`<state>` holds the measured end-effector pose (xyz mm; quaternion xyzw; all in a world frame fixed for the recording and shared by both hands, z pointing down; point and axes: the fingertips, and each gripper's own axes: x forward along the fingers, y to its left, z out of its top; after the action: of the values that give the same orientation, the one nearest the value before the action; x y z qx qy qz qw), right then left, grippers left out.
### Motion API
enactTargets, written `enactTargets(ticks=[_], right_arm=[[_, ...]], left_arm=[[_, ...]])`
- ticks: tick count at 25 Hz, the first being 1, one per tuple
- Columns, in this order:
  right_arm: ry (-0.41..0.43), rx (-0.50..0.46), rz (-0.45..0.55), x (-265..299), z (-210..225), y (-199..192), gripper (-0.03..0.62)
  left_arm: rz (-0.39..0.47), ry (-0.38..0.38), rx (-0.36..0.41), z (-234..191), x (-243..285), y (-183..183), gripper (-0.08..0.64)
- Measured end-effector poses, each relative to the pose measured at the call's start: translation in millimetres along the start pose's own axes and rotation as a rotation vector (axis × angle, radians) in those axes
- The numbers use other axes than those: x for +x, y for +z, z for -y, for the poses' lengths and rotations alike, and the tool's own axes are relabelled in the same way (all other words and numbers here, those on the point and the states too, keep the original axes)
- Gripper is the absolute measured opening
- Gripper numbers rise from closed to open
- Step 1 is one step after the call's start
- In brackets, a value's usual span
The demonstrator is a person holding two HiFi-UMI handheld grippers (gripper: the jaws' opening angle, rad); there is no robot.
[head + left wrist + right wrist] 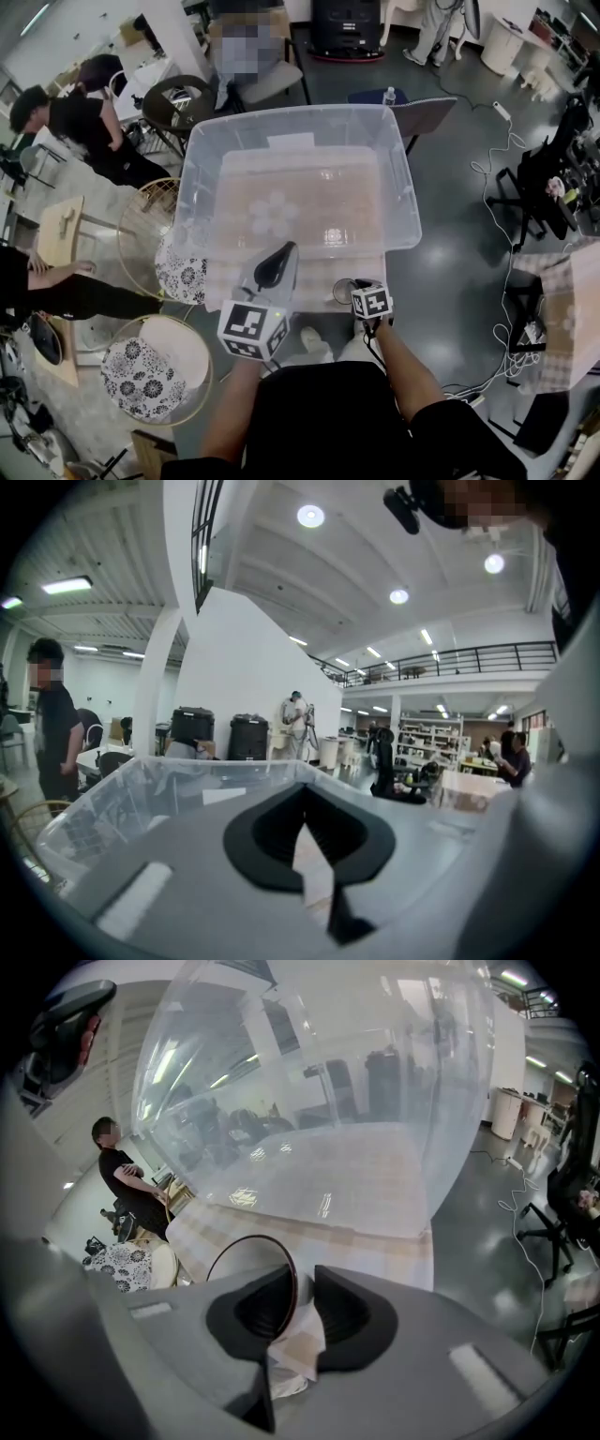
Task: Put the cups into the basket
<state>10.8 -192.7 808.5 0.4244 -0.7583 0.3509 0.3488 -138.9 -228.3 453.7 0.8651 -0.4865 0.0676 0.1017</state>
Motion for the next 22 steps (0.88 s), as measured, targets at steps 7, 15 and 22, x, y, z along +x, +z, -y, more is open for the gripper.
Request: enactTargets(ticks=[7, 15, 22], right_arm=[[0.004, -0.007, 0.071, -20, -7, 16, 0.053], [0.058, -0.040, 0.159, -61, -22, 44, 0.044], [0.106, -0.060, 0.234, -106, -36, 78, 0.044]], left_arm=[[0.015, -0.003, -0.030, -1, 5, 2, 0.005], [0.045, -0.005, -0.050, -1, 13, 11, 0.005], [0.061, 0.007, -0.083, -7, 16, 10, 0.005]])
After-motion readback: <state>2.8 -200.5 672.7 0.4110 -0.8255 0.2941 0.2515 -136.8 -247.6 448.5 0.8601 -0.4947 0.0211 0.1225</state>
